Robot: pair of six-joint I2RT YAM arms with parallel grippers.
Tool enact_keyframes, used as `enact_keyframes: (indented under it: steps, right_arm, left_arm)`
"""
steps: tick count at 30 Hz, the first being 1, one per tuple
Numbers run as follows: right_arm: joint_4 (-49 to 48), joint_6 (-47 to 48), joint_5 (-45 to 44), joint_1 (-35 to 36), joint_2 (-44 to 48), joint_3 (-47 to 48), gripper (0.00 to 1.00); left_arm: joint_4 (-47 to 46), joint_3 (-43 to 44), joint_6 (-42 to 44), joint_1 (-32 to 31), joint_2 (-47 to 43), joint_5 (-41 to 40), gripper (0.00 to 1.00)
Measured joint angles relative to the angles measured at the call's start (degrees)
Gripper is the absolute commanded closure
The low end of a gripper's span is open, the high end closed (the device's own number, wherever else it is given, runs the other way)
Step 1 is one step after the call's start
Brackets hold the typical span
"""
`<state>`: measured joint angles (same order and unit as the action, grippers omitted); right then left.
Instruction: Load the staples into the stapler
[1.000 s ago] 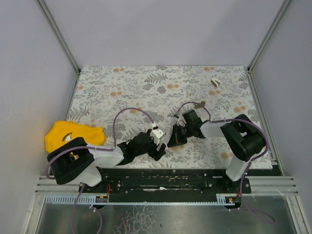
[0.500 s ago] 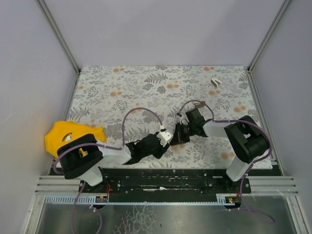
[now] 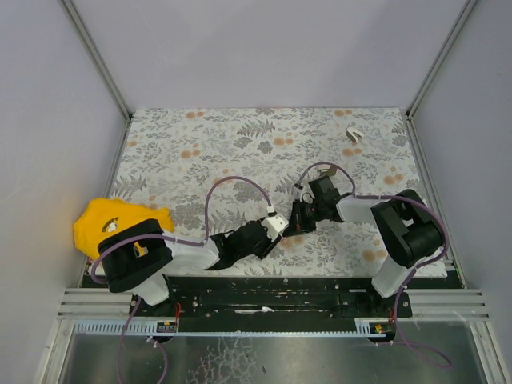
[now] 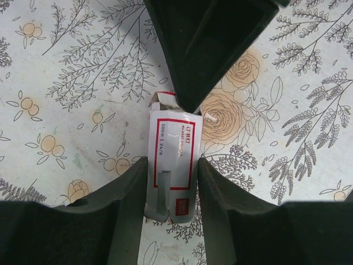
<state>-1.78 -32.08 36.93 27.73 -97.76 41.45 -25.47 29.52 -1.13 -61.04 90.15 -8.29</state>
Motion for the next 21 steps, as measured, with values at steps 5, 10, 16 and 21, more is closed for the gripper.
enact_keyframes:
  steps: [5, 10, 16, 21]
  right_arm:
    - [1.2, 0.8, -0.5, -1.6, 0.1, 0.8, 1.00]
    - [2.4, 1.7, -1.3, -2.7, 0.1, 1.4, 1.00]
    - [3.3, 2.4, -1.9, -4.4, 0.1, 1.8, 1.00]
    - [4.0, 3.1, -2.4, -5.6, 0.1, 2.4, 1.00]
  left_arm:
    - [0.2, 0.4, 0.1, -0.1, 0.2, -0.5, 0.62]
    - [0.4, 0.9, 0.2, -0.2, 0.7, -1.1, 0.62]
    - [0.7, 1.5, 0.4, -0.5, 1.1, -2.1, 0.63]
    - [0.7, 1.8, 0.4, -0.7, 1.5, -2.8, 0.63]
